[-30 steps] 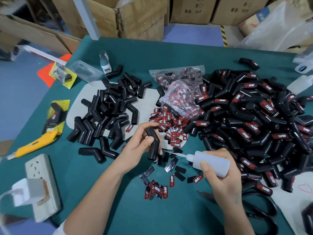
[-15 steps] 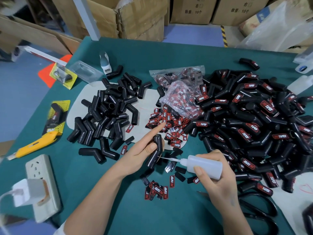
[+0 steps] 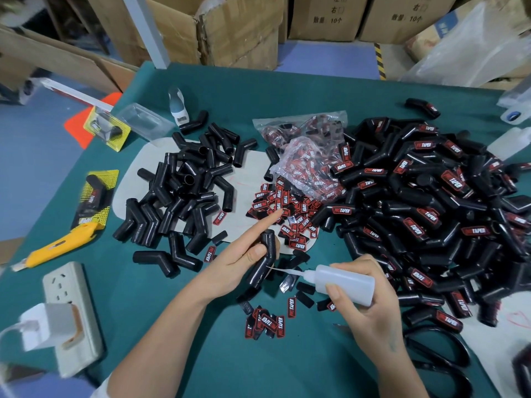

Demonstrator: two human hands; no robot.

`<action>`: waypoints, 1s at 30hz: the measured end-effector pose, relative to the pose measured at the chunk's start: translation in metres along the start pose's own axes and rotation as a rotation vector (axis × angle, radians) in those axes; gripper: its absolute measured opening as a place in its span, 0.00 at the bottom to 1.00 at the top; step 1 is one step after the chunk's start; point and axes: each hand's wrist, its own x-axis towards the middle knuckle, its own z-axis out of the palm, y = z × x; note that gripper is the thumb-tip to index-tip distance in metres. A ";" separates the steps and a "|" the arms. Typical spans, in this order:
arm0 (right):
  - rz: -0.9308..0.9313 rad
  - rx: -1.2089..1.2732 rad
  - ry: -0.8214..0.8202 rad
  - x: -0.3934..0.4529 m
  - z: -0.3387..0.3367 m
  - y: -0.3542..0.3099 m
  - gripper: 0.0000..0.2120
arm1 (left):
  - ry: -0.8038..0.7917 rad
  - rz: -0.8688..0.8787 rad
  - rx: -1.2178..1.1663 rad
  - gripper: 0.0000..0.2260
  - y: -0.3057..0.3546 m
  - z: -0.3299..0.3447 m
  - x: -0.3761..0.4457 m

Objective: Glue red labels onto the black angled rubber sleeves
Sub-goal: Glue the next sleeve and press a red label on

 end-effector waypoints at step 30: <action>-0.106 -0.055 -0.013 0.000 0.000 -0.003 0.11 | -0.022 -0.021 -0.030 0.23 0.004 0.001 0.000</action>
